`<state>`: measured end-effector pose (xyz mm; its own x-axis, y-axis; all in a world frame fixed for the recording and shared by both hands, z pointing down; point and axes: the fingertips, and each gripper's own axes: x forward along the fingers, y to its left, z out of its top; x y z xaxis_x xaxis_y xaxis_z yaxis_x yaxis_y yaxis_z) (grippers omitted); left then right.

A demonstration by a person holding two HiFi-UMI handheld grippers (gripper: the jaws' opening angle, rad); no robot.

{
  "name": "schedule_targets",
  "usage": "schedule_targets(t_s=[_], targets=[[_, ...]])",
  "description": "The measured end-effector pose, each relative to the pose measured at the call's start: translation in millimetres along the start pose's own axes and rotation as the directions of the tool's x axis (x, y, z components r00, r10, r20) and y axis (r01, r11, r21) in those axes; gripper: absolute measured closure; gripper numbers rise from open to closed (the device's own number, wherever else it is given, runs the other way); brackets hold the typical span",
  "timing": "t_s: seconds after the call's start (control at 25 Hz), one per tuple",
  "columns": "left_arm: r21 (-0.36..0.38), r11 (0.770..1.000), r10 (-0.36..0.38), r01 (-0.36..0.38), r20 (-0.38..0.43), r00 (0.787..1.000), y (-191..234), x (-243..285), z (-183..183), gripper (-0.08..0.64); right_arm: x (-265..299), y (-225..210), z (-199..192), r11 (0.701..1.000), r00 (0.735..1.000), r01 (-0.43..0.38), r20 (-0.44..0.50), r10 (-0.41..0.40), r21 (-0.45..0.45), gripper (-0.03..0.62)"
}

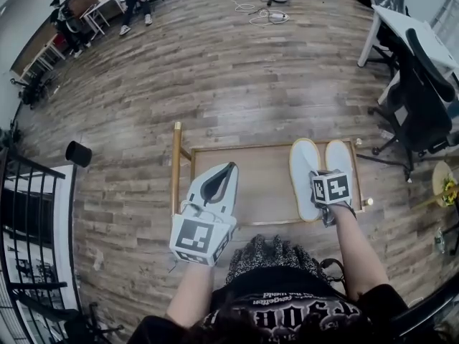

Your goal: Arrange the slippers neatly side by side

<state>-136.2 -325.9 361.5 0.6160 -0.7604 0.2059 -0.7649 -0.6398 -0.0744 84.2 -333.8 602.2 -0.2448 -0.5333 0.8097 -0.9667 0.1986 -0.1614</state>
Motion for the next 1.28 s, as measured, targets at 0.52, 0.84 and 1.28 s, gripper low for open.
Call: schedule_targets(t_s=[0.52,0.84,1.28], targets=[[0.014,0.999,0.046,-0.045,-0.052,0.998,3.1,-7.2,-5.9,0.569,19.4,-53.2,-21.3,0.996,0.995,0.086,-0.045,-0.085,0.036,0.578],[0.028,0.998,0.065,-0.063,-0.07,0.995,9.8,-8.7,-11.8,0.569,32.7,-61.2,-28.7,0.994,0.993,0.101,-0.058,-0.098,0.039,0.577],[0.021,0.998,0.06,-0.058,-0.078,0.995,7.6,-3.6,-15.4,0.569,40.0,-57.1,-26.6,0.994,0.995,0.097,-0.044,-0.095,0.054,0.577]])
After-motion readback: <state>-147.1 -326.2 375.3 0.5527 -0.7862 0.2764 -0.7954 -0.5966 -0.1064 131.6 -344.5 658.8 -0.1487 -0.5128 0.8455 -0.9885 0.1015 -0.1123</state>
